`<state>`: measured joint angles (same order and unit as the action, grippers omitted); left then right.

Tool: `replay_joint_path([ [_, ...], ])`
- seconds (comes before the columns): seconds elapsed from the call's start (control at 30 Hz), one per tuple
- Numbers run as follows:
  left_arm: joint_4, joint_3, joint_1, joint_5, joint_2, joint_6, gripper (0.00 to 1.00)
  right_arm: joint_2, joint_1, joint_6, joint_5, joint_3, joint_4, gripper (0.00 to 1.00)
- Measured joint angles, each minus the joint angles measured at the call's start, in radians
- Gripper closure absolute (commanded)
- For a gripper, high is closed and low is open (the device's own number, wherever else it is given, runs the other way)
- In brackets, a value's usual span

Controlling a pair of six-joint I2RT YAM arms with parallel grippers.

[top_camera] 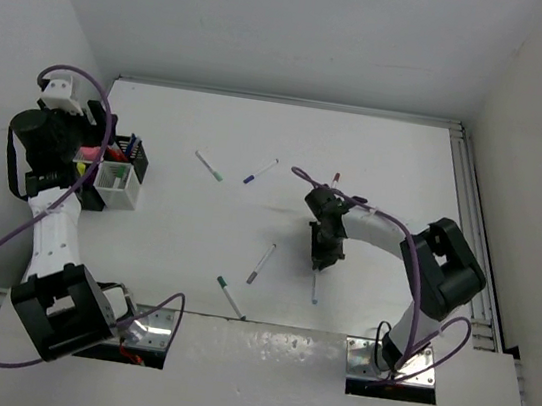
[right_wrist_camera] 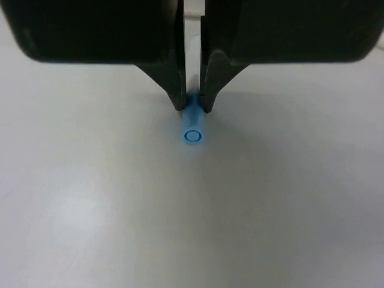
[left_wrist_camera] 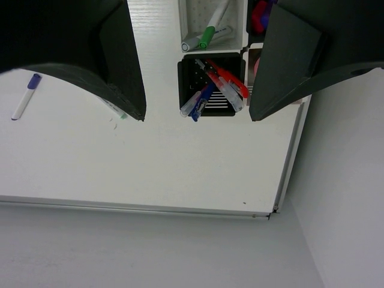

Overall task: Sort the stationery into containers
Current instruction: Move the pen to the center of the board.

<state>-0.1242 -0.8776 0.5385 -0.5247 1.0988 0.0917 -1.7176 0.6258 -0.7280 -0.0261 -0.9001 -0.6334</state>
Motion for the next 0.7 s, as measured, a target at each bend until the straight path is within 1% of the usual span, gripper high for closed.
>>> replay_joint_path([
  [0.13, -0.015, -0.005, 0.0, -0.006, 0.027, 0.003, 0.24, -0.031, -0.07, 0.146, -0.031, -0.092, 0.083, 0.99],
  [0.17, -0.02, -0.009, 0.0, -0.008, 0.034, 0.006, 0.24, -0.042, -0.08, 0.168, -0.029, -0.117, 0.096, 0.93],
  [0.2, -0.022, -0.012, 0.0, -0.01, 0.043, 0.007, 0.24, -0.06, -0.094, 0.194, -0.027, -0.151, 0.104, 0.93],
  [0.23, -0.026, -0.014, 0.0, -0.011, 0.048, 0.008, 0.24, -0.083, -0.105, 0.22, -0.024, -0.192, 0.114, 0.82],
  [0.3, -0.032, -0.015, 0.0, -0.013, 0.057, 0.016, 0.24, -0.136, -0.121, 0.255, -0.023, -0.272, 0.142, 0.68],
  [0.37, -0.038, -0.015, 0.0, -0.016, 0.061, 0.022, 0.24, -0.166, -0.122, 0.283, -0.027, -0.309, 0.167, 0.58],
  [0.5, -0.043, -0.017, 0.001, -0.024, 0.062, 0.024, 0.24, -0.173, -0.104, 0.314, -0.037, -0.307, 0.158, 0.57],
  [0.7, -0.043, -0.018, 0.013, -0.04, 0.06, 0.024, 0.24, -0.179, -0.087, 0.316, -0.047, -0.263, 0.15, 0.56],
])
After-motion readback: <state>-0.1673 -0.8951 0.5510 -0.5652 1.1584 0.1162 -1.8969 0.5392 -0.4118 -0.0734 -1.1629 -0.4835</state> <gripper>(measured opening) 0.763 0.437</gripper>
